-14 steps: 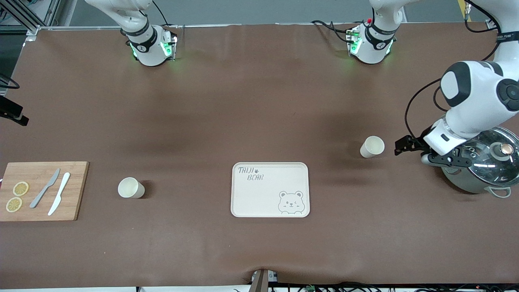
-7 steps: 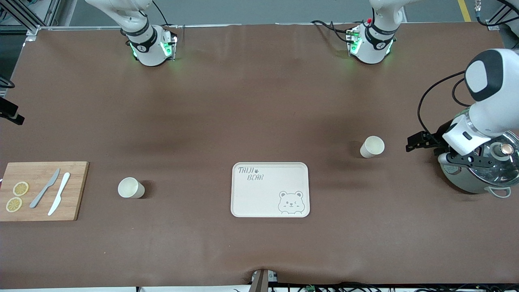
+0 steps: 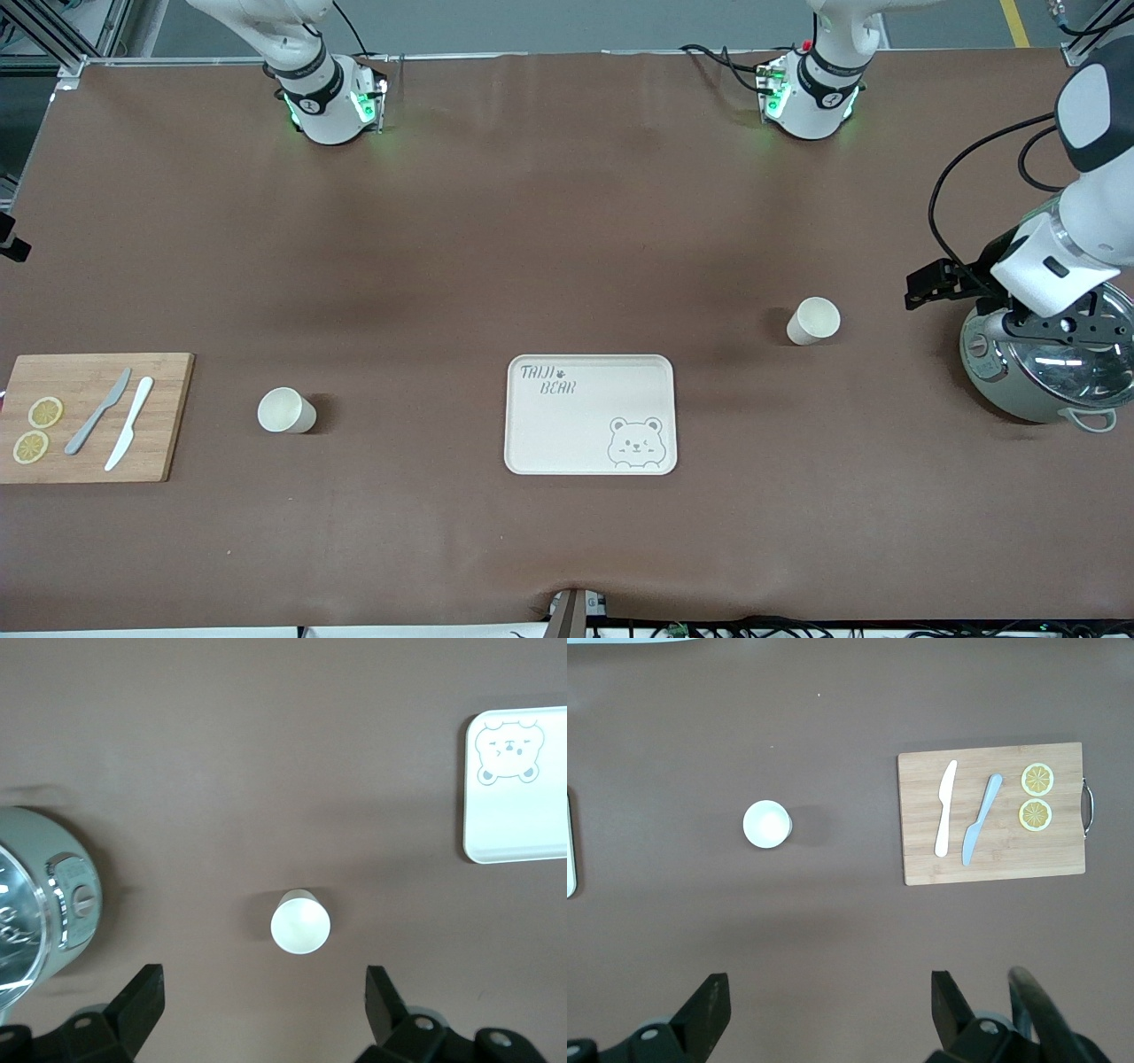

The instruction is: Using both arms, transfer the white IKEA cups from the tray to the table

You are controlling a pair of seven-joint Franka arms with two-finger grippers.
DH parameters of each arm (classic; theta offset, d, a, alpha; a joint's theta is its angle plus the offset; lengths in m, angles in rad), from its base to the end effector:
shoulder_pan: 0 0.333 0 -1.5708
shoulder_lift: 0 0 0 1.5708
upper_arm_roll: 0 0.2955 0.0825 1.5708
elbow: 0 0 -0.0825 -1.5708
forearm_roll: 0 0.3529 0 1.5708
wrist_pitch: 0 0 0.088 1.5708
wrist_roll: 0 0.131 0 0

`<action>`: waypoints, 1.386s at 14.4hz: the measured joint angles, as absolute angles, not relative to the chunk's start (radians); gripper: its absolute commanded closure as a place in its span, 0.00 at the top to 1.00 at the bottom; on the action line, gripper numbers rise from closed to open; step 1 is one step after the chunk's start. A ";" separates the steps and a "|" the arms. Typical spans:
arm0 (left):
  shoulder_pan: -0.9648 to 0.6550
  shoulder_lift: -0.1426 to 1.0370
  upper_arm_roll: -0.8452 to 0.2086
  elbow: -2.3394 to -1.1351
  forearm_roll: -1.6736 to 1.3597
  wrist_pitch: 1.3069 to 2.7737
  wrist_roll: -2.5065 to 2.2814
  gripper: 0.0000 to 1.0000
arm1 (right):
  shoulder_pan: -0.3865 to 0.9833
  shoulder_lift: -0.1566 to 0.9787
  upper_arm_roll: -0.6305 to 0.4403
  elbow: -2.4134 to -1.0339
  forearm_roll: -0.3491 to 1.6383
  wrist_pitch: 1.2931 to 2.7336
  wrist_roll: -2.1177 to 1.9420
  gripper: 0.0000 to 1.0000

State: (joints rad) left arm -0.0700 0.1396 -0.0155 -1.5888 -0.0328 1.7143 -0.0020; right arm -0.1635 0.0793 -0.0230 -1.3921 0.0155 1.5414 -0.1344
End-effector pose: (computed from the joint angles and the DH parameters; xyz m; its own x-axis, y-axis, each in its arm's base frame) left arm 0.5681 -0.0521 0.5081 0.9968 -0.0786 -0.0142 -0.0781 -0.9964 0.0345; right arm 0.5366 -0.0986 0.6136 0.9962 -0.0510 0.0712 -0.0508 -0.9987 -0.0041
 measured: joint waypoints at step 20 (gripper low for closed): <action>-0.138 0.135 0.004 -1.449 -0.037 1.537 -0.019 1.00 | -0.166 0.080 -0.022 -1.392 0.016 1.539 -0.135 1.00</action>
State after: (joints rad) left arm -0.1376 0.1351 0.0039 -1.4493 -0.0372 1.5370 -0.0194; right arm -0.1660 0.0802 -0.0217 -1.3921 0.0155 1.5389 -0.1347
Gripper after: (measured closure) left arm 0.000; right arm 0.000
